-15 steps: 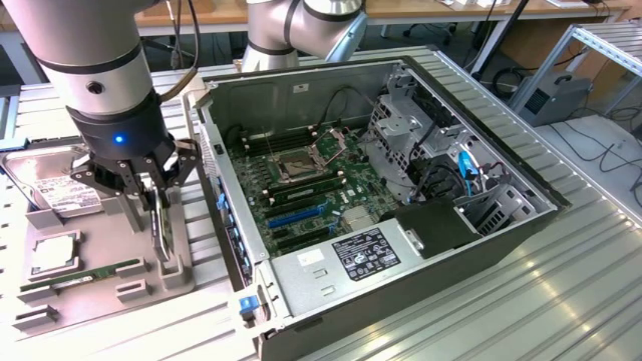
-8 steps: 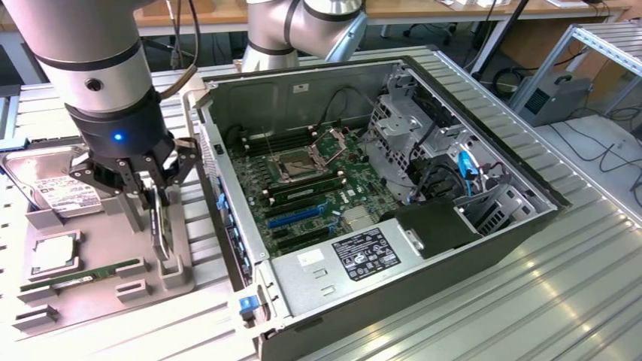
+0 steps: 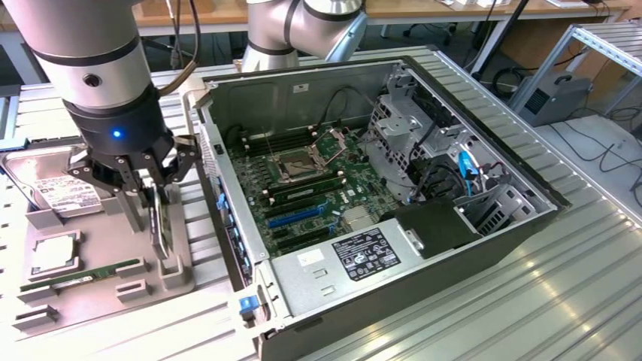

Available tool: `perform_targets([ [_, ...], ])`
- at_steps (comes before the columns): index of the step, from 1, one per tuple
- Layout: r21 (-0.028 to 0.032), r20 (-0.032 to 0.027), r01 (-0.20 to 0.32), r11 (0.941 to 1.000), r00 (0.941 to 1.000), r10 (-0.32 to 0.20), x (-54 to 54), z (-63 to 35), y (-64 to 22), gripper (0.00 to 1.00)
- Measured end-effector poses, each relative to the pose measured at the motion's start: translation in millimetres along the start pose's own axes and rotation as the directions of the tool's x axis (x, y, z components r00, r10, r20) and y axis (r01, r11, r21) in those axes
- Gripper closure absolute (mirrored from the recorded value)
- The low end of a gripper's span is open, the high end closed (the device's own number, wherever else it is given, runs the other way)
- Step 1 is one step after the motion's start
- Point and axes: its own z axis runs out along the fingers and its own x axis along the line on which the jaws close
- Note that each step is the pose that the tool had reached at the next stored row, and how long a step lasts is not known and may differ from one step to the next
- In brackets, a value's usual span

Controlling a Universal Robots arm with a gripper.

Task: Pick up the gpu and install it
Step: 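Pick up the gpu and move the gpu toward the slot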

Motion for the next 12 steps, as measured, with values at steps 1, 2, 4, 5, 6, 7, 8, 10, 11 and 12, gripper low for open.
perform_targets([
  [1, 0.0000, -0.0001, 0.000, 1.0000, 1.0000, 0.000, 0.0, -0.6, 0.0, 0.73],
  [2, 0.0000, 0.0000, 0.000, 1.0000, 1.0000, 0.000, 0.0, -1.0, 0.0, 0.73],
  [4, 0.0000, 0.0000, 0.000, 1.0000, 1.0000, 0.000, 0.0, -2.1, 0.0, 0.73],
  [5, 0.0000, 0.0000, 0.000, 1.0000, 1.0000, 0.000, -0.1, -2.6, 0.0, 0.73],
  [6, 0.0000, 0.0000, 0.000, 1.0000, 1.0000, 0.000, -0.1, -3.1, 0.1, 0.73],
  [7, 0.0001, -0.0001, 0.000, 1.0000, 1.0000, 0.000, -0.1, -3.6, 0.1, 0.73],
  [8, 0.0000, 0.0000, 0.000, 1.0000, 1.0000, 0.000, -0.1, -4.1, 0.1, 0.73],
  [10, 0.0001, -0.0001, 0.000, 1.0000, 1.0000, 0.000, -0.1, -5.2, 0.1, 0.73],
  [11, 0.0001, -0.0001, 0.000, 1.0000, 1.0000, 0.000, -0.1, -5.7, 0.1, 0.73],
  [12, 0.0000, 0.0000, 0.000, 1.0000, 1.0000, 0.000, -0.1, -6.1, 0.1, 0.73],
])
